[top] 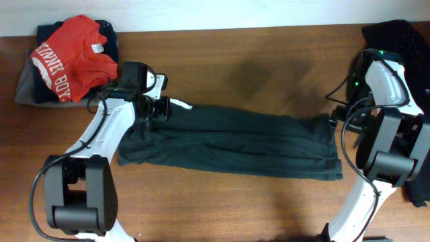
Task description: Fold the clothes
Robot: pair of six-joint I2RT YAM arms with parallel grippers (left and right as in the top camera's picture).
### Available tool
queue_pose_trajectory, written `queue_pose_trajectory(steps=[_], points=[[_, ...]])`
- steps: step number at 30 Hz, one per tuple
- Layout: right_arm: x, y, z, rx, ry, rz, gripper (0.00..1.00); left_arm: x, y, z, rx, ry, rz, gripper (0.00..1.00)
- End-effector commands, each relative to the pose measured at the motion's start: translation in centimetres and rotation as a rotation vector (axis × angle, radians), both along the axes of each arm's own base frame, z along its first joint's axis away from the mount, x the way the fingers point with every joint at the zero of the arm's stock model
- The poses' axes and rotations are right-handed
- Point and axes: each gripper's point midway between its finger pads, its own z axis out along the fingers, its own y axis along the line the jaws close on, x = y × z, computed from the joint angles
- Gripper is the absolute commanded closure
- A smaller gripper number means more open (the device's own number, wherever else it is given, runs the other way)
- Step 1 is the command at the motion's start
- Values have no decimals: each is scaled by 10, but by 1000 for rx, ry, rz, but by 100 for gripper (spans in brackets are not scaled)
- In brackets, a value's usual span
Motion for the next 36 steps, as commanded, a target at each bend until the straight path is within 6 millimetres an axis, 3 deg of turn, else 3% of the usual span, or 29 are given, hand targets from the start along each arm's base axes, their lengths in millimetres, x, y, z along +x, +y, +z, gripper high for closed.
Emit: queue_pose_trajectory(steps=[1, 3, 7, 9, 12, 16, 24, 32, 36], points=[[23, 33, 3, 218, -142, 61, 54, -3, -7, 15, -5, -21, -28, 75], [36, 41, 1, 254, -201, 67, 69, -12, -11, 11, 0, 20, -42, 82], [53, 50, -5, 251, -266, 101, 85, -25, -21, 7, 9, 59, -81, 89], [64, 61, -12, 245, -304, 143, 96, -29, -28, 4, 11, 72, -99, 99], [69, 77, -21, 239, -310, 165, 96, -31, -30, -4, 18, 95, -105, 99], [67, 97, -39, 225, -291, 195, 96, -39, -29, -31, 28, 175, -104, 99], [60, 86, -49, 147, -257, 182, 96, -43, -18, -61, 49, 252, -82, 99], [57, 82, -67, 124, -265, 190, 96, -43, 22, -88, 111, 317, 6, 99], [49, 82, -81, 125, -261, 185, 96, -42, 36, -91, 105, 326, 43, 99]])
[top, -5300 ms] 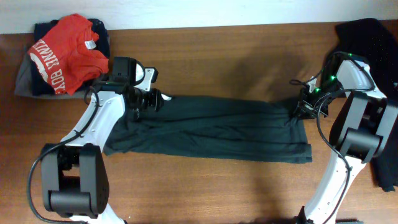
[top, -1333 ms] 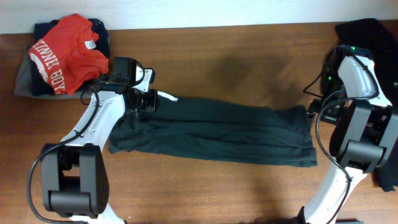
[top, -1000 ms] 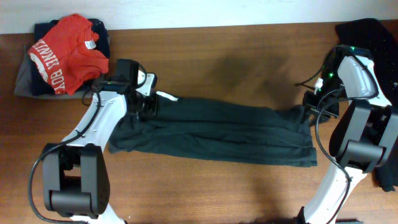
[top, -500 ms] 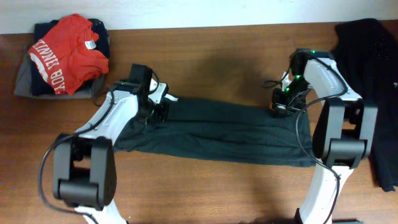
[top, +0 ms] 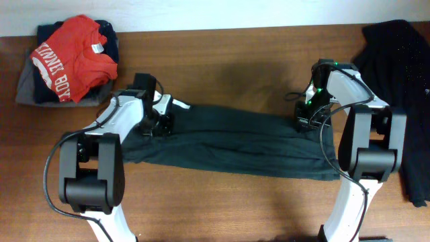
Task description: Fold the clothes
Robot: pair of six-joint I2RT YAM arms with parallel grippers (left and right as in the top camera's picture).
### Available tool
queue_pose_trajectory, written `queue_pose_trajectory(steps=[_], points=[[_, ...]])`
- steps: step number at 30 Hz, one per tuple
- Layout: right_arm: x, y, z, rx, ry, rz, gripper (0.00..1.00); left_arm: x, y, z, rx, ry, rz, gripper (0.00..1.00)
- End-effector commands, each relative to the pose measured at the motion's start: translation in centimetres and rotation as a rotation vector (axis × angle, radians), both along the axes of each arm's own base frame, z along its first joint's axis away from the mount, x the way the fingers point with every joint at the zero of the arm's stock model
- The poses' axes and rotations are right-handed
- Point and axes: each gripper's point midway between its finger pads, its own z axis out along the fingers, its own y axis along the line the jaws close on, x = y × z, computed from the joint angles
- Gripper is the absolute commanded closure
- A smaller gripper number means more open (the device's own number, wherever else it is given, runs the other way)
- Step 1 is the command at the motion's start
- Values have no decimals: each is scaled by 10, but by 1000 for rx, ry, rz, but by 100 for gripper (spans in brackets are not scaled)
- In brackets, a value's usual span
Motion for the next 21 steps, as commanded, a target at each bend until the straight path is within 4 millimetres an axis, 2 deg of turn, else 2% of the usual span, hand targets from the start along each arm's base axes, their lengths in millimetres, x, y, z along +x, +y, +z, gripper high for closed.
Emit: queue_pose_trajectory(steps=[1, 5, 9, 10, 14, 18, 19, 21], points=[[-14, -6, -18, -24, 36, -10, 96, -2, 33, -22, 78, 42, 48, 98], [-7, -6, -24, -27, 1, -10, 96, 3, 42, -22, 76, 27, 74, 98], [11, -8, -26, -34, -74, -12, 96, 8, 46, -21, 72, 19, 123, 98], [21, -9, -27, -37, -115, -11, 96, 10, 46, -21, 71, 8, 125, 98], [39, -21, -29, -102, -190, -3, 96, 13, 46, -21, 63, 14, 201, 98], [74, -29, -27, -136, -331, -13, 96, 14, 46, -21, 51, 32, 320, 96], [87, -32, -24, -142, -383, -19, 96, 17, 45, -20, 47, 23, 330, 93], [98, -36, -21, -149, -432, -29, 96, 22, 46, -20, 44, 6, 337, 92]])
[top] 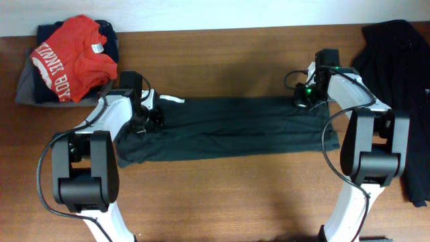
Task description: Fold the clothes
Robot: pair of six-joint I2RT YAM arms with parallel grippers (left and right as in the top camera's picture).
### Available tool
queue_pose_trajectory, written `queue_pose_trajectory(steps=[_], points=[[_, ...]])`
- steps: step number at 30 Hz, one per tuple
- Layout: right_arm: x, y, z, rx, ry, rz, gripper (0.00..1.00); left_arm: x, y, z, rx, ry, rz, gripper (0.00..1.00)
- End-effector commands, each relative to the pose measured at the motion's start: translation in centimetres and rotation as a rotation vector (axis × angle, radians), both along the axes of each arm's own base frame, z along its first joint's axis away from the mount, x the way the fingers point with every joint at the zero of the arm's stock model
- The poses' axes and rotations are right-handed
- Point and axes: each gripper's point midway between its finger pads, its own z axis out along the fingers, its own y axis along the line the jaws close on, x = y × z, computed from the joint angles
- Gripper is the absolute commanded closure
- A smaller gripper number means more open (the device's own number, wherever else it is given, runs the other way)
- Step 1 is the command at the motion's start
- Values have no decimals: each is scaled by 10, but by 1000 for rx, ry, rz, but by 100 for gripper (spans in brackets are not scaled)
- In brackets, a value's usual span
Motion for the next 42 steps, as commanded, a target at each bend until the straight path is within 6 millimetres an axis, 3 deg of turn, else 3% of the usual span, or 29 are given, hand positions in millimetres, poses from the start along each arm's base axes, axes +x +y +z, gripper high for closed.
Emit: queue_pose_trajectory(steps=[1, 6, 10, 19, 21, 24, 26, 30, 32, 34, 37, 42], points=[[4, -27, -25, -91, -1, -51, 96, 4, 22, -20, 75, 20, 94, 92], [10, -46, -20, -122, -24, -88, 96, 25, 31, -17, 113, -69, 109, 92], [9, -63, -6, -152, 6, -110, 96, 30, 37, -13, 145, -84, 91, 92], [33, -74, 79, -166, -26, -110, 93, 41, 39, 30, 160, -64, 53, 86], [32, -74, 91, -165, -24, -110, 85, 43, 40, 41, 169, -58, 54, 82], [27, -73, 102, -163, -1, -108, 62, 43, 40, 58, 169, -42, 53, 76], [23, -73, 103, -161, 14, -107, 51, 43, 40, 68, 171, -37, 44, 65], [21, -72, 102, -159, 23, -106, 36, 46, 42, 79, 194, -49, 7, 55], [21, -72, 102, -159, 24, -106, 34, 46, 44, 79, 203, -48, 10, 55], [19, -71, 101, -151, 30, -104, 36, 41, 43, 76, 198, -26, 7, 73], [17, -67, 100, -131, 42, -98, 47, 29, 43, 67, 195, 29, 2, 89], [15, -67, 100, -130, 49, -98, 49, 7, 35, 42, 147, 145, -13, 92]])
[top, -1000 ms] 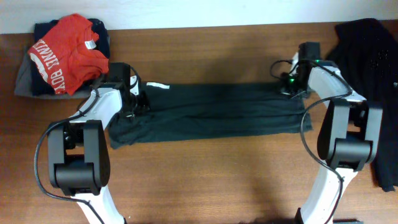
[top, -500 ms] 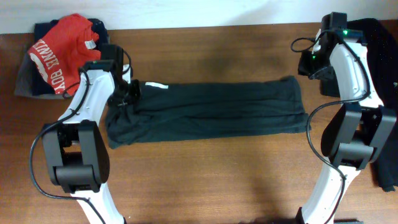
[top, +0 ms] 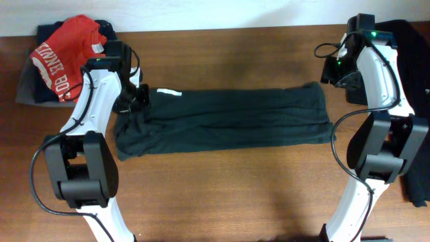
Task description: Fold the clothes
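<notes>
A dark green garment point(top: 222, 121) lies flat in a long band across the middle of the table, with a white tag point(top: 168, 92) at its upper left edge. My left gripper point(top: 138, 99) sits right at the garment's upper left corner, its fingers hidden under the wrist. My right gripper point(top: 329, 70) is up and to the right of the garment's upper right corner, apart from the cloth and holding nothing.
A pile of folded clothes topped by a red shirt point(top: 64, 57) sits at the back left corner. A black garment point(top: 410, 54) lies along the right edge of the brown table point(top: 228, 195).
The garment's top edge has shifted toward the back of the table and it lies flatter. My right gripper has left the upper right corner and stands farther back and right. My left gripper moved back too.
At first the garment lay slanted and wrinkled, my left gripper at its upper left and my right arm off to the right. Then both grippers were on its top corners. The garment then lay straighter, and now it sits farther back and flat, with the right gripper clear of it.
</notes>
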Robot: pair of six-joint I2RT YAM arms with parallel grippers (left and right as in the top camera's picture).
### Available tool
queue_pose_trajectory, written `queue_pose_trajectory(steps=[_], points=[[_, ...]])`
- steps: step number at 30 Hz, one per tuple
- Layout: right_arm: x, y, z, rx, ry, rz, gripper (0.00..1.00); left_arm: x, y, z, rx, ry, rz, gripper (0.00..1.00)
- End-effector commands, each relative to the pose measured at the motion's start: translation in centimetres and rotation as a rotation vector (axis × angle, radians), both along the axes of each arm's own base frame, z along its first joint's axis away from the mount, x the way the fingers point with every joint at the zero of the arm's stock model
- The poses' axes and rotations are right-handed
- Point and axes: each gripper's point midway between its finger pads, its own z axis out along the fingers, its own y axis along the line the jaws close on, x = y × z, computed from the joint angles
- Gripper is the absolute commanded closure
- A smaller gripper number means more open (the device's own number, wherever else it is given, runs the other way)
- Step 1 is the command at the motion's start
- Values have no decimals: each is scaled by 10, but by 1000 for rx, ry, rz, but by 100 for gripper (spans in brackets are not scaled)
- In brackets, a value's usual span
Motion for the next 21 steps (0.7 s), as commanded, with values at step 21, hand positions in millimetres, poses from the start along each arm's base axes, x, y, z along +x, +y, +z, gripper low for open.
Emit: queue_pose_trajectory(steps=[21], points=[[3, 3, 5, 4, -12, 2, 44, -49, 42, -34, 219, 269, 48, 94]])
